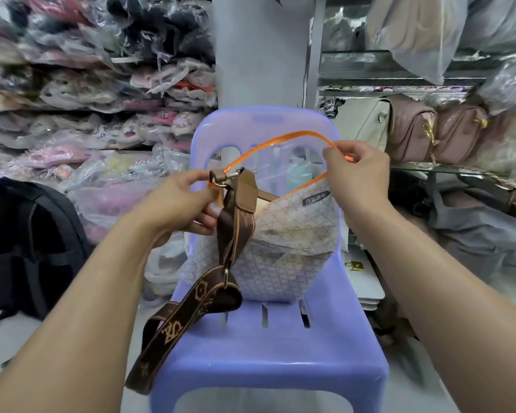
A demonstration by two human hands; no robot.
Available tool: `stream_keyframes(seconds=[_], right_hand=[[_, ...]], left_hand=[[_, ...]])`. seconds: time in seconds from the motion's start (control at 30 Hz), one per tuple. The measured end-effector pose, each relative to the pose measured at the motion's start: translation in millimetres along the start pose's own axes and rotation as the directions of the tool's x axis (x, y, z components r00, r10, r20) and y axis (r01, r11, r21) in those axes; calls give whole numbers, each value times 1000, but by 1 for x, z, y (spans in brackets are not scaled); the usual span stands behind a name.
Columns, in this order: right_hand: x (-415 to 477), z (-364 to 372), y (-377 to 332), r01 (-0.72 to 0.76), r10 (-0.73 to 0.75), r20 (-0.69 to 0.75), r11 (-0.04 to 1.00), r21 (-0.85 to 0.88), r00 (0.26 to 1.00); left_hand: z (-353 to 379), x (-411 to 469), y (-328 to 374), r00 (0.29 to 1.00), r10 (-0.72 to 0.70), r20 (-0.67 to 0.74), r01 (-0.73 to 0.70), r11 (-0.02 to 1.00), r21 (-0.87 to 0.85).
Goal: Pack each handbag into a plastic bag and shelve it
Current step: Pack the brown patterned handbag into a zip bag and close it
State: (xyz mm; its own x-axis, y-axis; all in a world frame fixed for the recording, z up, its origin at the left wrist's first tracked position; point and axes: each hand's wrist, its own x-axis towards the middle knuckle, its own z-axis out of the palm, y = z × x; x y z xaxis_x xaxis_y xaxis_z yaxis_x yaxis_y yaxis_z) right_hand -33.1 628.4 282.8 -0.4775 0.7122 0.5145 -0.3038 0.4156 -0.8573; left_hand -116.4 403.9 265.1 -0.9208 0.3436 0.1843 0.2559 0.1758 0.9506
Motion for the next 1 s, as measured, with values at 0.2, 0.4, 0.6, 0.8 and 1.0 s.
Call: stream_keyframes(seconds=[0.2,0.4,0.6,0.8,1.0], right_hand=[[-16,12,-7,184,-172,73,960,-212,982],[-66,29,-29,755,-484,581,448,-479,655],[-86,32,-24,872,-225,857,285,-398,464],[-114,52,11,956,-475,829,150,-253,294],[-84,52,1,886,-646,617,235,-400,449]], left_hand=[[-2,17,-21,958,86,-273,-52,990,131],[2,16,-20,844,394,-364,-211,868,449],[-4,19,-18,795,453,-404,-227,839,494],[-9,19,-18,772,478,-418,-257,837,483],[-12,21,-21,760,560,-331,-392,801,453]])
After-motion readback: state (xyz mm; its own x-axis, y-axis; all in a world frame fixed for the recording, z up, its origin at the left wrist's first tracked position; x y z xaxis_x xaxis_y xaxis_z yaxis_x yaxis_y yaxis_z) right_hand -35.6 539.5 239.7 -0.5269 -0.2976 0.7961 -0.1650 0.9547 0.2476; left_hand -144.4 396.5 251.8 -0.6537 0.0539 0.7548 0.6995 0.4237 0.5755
